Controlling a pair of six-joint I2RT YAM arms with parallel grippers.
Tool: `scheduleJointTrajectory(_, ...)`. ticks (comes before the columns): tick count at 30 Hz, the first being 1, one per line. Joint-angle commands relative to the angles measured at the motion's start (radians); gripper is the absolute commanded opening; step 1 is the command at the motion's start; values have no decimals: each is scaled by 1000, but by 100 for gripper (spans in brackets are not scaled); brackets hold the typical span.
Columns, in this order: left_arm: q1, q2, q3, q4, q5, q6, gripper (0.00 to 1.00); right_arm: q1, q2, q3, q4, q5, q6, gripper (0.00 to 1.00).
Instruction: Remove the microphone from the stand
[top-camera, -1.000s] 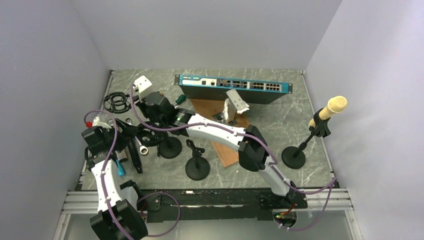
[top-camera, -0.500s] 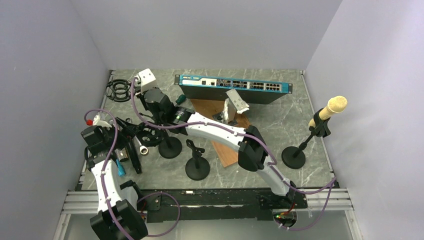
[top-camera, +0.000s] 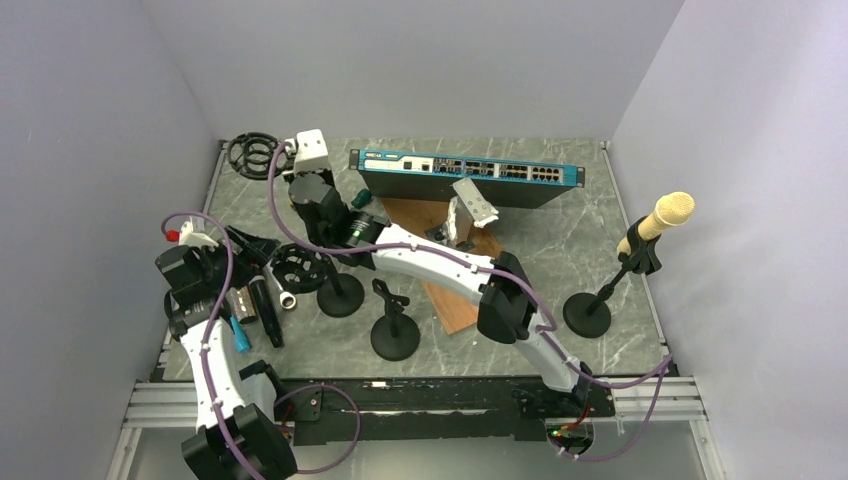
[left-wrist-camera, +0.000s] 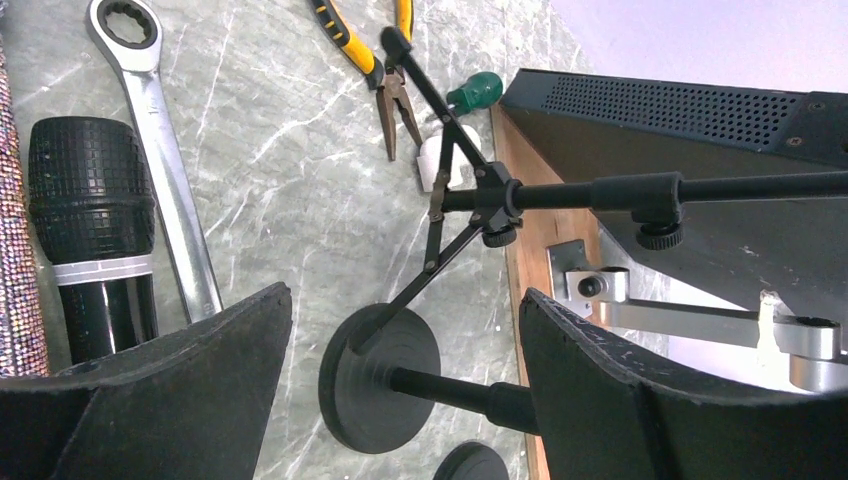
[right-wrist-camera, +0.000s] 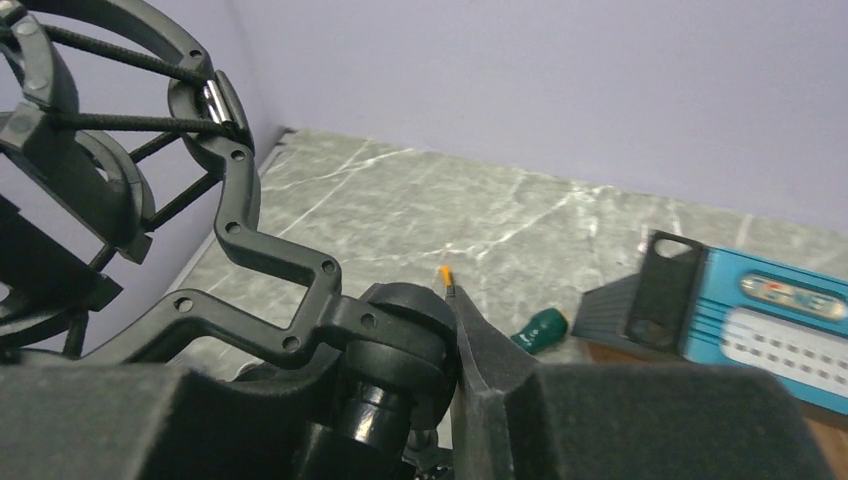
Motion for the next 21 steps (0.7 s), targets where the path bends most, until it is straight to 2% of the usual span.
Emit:
scheduleJointTrajectory(1, -5, -18, 20, 44, 18, -20, 86, -2, -113, 11, 90, 197, 39, 0)
scheduleJointTrajectory(8, -8, -18, 29, 27, 7, -4, 86, 6, -194, -114, 88, 355, 125, 0)
scheduleJointTrajectory(11, -10, -14, 24, 34, 5, -3, 86, 10, -227, -159, 106, 370, 105, 0)
scheduleJointTrajectory(15, -11, -7, 16, 44, 2, -3, 87, 10, -239, -166, 34, 401, 130, 0)
scheduleJointTrajectory(21, -11, -11, 12, 41, -8, 10, 87, 10, -294, -267, -38, 416, 212, 0)
